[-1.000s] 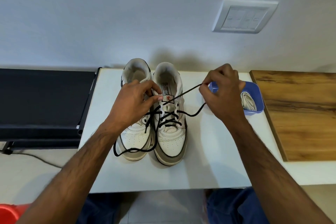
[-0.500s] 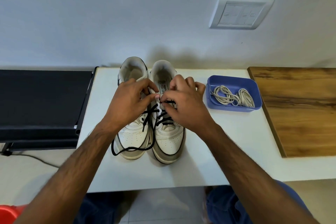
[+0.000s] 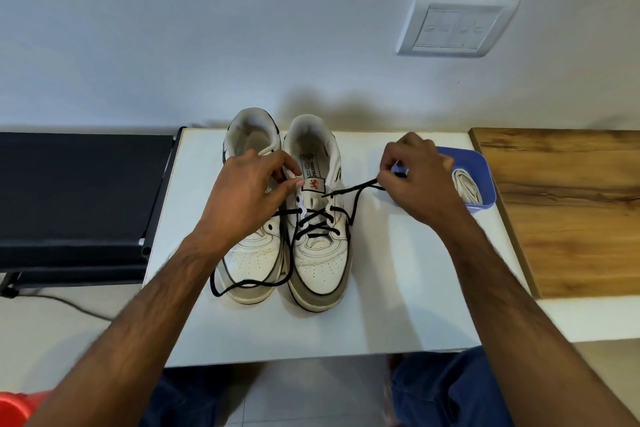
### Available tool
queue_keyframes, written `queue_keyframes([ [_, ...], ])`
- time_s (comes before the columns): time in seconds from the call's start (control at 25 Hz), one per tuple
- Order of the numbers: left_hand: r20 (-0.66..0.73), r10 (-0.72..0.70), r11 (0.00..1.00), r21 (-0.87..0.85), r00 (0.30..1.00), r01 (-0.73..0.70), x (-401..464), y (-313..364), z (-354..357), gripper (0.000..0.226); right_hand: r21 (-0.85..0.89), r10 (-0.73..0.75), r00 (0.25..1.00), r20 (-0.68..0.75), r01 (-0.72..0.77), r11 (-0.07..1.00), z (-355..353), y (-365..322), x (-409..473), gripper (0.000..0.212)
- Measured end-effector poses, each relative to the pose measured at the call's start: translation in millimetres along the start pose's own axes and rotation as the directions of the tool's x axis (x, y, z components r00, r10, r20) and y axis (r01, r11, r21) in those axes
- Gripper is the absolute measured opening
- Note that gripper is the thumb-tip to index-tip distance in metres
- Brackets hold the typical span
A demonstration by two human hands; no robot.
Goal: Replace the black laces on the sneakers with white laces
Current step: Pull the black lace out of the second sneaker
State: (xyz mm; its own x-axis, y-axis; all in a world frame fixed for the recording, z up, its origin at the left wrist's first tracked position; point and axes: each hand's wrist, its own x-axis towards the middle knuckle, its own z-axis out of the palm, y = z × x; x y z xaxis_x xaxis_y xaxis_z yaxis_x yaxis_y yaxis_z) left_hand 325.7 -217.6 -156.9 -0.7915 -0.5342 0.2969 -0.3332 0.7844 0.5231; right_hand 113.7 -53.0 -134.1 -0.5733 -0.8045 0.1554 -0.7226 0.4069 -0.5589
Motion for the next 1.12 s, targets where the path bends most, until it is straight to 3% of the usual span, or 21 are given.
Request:
queue_keyframes([
  [0.12,-0.018,0.054,0.995,0.09,0.998,-0.052,-1,1,5,0.019,-0.213,0.013,0.988,0.154,0.02,0.977,-2,2,-1,0.012],
  [0.32,0.025,0.145,0.964,0.221,0.989,-0.147,-10,16,9,0.028,-0.61,0.203,0.949,0.241,-0.015,0.792,-3,6,1,0.02],
  [0.4,0.054,0.19,0.938,0.286,0.98,-0.198,-13,20,12,0.024,-0.554,0.149,0.969,0.199,-0.014,0.833,1,5,-1,0.02],
  [0.52,0.101,0.225,0.908,0.34,0.969,-0.246,-15,21,13,0.019,-0.035,-0.047,0.99,0.13,0.051,0.998,5,-7,0,0.008],
  [0.6,0.09,0.23,0.896,0.37,0.969,-0.248,-14,18,9,0.018,0.222,-0.189,0.965,0.182,0.147,0.964,9,-21,-4,0.008],
  [0.8,0.163,0.241,0.909,0.307,0.957,-0.281,-11,9,-2,0.023,0.091,-0.22,0.911,0.348,0.201,0.975,32,-41,-15,0.015],
  [0.96,0.223,0.255,0.941,0.168,0.941,-0.295,-11,-6,-7,0.022,0.018,-0.186,0.915,0.357,0.193,0.981,38,-52,-17,0.017],
  [1.12,0.221,0.238,0.948,0.158,0.946,-0.276,-10,-11,-2,0.019,-0.026,-0.145,0.927,0.347,0.164,0.986,43,-57,-20,0.012],
])
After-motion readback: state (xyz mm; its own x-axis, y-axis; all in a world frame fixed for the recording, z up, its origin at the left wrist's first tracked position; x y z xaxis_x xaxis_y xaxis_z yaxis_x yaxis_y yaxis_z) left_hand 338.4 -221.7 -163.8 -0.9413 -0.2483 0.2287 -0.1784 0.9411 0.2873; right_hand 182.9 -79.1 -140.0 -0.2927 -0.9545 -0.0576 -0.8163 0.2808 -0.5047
